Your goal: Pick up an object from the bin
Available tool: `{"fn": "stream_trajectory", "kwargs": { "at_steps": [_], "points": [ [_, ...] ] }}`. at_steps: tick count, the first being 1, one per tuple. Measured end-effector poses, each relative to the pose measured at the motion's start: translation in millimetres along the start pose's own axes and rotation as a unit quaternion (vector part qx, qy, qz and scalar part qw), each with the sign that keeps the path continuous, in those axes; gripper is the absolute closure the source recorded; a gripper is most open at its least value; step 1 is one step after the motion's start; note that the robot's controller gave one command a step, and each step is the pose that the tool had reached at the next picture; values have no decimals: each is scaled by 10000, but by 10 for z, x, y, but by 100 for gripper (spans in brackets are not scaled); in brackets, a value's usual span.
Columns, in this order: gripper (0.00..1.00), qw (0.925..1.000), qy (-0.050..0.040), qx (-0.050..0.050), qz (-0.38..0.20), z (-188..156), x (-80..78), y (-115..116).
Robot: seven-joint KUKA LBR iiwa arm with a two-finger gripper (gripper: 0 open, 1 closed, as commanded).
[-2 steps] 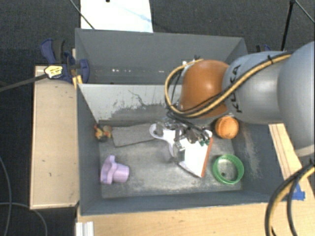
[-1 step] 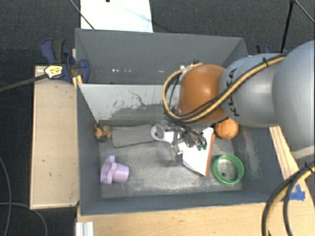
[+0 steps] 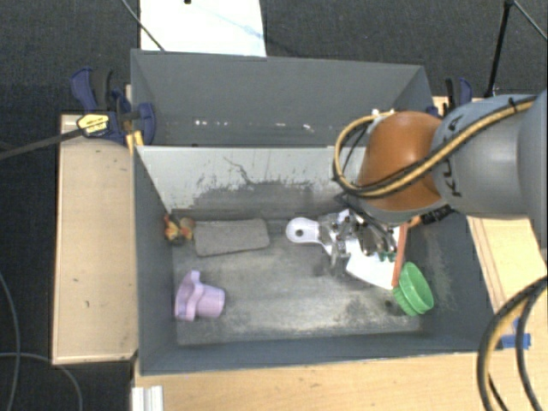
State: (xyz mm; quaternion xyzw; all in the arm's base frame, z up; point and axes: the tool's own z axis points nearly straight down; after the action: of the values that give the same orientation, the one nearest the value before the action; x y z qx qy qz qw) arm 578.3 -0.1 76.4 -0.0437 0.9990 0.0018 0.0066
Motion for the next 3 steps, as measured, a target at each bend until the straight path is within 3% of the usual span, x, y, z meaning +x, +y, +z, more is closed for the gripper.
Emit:
{"fn": "stream_trajectory", "kwargs": {
  "at_steps": [1, 2, 3],
  "points": [
    [100, 10000, -3, 0, 3, -1, -2, 0],
    [100, 9999, 82, 8, -85, -483, 134, -55],
    [0, 10000, 19, 18, -81, -1476, 82, -22]
  ]
}}
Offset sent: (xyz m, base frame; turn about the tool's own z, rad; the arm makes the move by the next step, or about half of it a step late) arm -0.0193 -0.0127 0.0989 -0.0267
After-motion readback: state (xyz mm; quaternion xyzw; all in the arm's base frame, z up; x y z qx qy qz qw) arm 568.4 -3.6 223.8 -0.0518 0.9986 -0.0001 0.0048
